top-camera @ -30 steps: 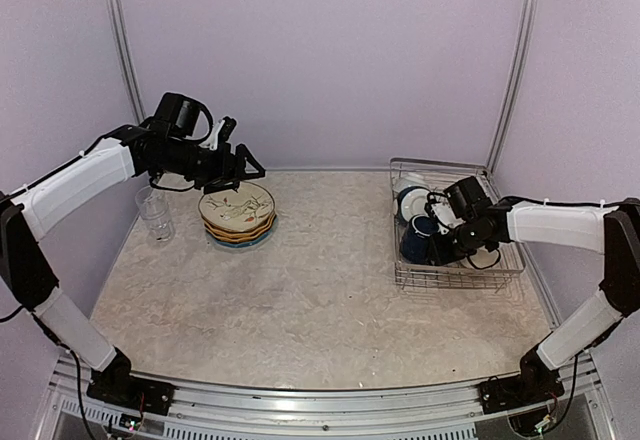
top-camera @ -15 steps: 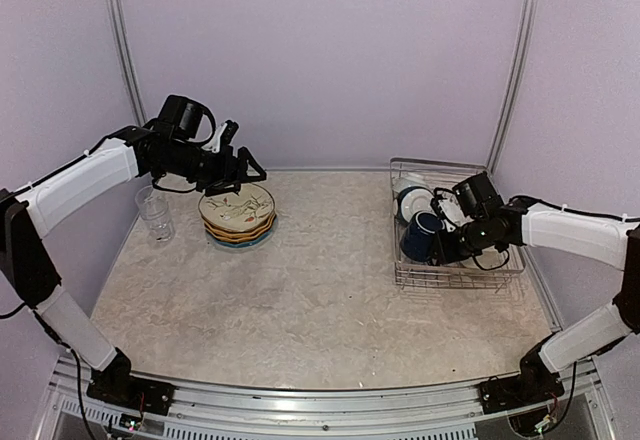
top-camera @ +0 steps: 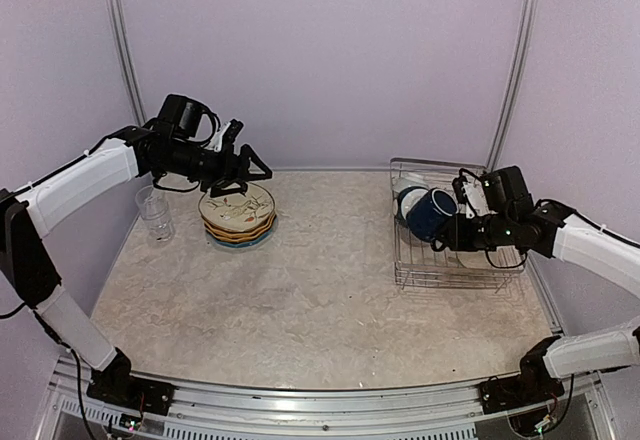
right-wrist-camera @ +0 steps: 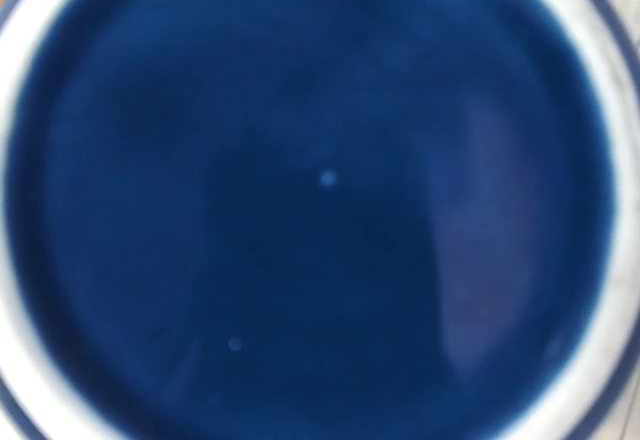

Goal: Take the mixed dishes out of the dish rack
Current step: Pass from the right arm to the left

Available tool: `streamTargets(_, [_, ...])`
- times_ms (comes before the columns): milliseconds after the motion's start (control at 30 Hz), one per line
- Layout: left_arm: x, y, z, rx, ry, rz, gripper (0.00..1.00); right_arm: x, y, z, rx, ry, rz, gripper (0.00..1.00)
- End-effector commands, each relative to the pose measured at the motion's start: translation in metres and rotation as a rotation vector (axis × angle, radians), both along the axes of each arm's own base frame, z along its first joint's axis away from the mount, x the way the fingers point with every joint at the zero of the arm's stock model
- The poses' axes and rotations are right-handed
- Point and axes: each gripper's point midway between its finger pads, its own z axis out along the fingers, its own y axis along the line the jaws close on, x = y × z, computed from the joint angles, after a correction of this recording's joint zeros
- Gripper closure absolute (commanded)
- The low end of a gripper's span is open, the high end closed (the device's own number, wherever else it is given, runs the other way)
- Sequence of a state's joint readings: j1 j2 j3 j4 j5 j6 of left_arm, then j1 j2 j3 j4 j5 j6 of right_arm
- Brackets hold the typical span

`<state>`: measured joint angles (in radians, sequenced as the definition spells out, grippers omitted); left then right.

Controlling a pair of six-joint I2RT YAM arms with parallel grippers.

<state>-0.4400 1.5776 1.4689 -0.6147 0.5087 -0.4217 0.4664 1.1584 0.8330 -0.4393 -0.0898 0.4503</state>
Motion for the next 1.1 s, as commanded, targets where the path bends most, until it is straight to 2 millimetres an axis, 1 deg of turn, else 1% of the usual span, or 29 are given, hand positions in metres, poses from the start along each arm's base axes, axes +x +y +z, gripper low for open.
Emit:
streamTargets(0, [-0.014,-0.02,0.019,-0.139,0.016,-0.107,0.12,0.009,0.011,0.07,0.151,-0.222,0.007,1.0])
streamTargets(100, [-0.026,-0.033,0.029,-0.247,0.035,-0.203,0.11,0.013,0.032,0.095,0.257,-0.29,0.082,1.0])
streamTargets(233, [-0.038,-0.045,0.039,-0.373,0.075,-0.295,0.11,0.016,0.073,0.128,0.417,-0.39,0.188,1.0])
streamTargets(267, [-0.039,-0.046,0.041,-0.397,0.085,-0.307,0.11,0.018,0.084,0.14,0.467,-0.426,0.213,1.0])
streamTargets(333, [-0.042,-0.048,0.042,-0.429,0.099,-0.326,0.1,0.019,0.109,0.149,0.53,-0.443,0.272,1.0])
streamTargets(433, [-0.042,-0.05,0.043,-0.469,0.126,-0.342,0.1,0.019,0.145,0.163,0.576,-0.466,0.353,1.0])
streamTargets(500, [-0.041,-0.05,0.042,-0.482,0.136,-0.338,0.1,0.021,0.168,0.168,0.611,-0.453,0.392,1.0])
streamTargets(567, [-0.043,-0.05,0.046,-0.509,0.129,-0.353,0.11,0.018,0.192,0.172,0.652,-0.444,0.453,1.0])
streamTargets(600, [-0.044,-0.05,0.046,-0.521,0.138,-0.357,0.12,0.019,0.203,0.168,0.659,-0.435,0.47,1.0])
streamTargets(633, [-0.045,-0.05,0.049,-0.535,0.133,-0.368,0.13,0.017,0.211,0.172,0.67,-0.439,0.488,1.0])
streamTargets(700, [-0.046,-0.05,0.051,-0.548,0.135,-0.376,0.15,0.014,0.231,0.174,0.698,-0.43,0.525,1.0])
streamTargets(800, [-0.046,-0.049,0.053,-0.562,0.14,-0.382,0.18,0.006,0.248,0.177,0.733,-0.447,0.565,1.0])
streamTargets(867, [-0.045,-0.047,0.055,-0.567,0.136,-0.383,0.21,0.006,0.257,0.173,0.743,-0.427,0.579,1.0])
streamTargets(933, [-0.044,-0.045,0.057,-0.569,0.13,-0.375,0.24,0.002,0.267,0.171,0.787,-0.418,0.611,1.0])
streamTargets(1067, [-0.045,-0.044,0.058,-0.579,0.129,-0.385,0.33,-0.004,0.285,0.163,0.822,-0.403,0.648,1.0])
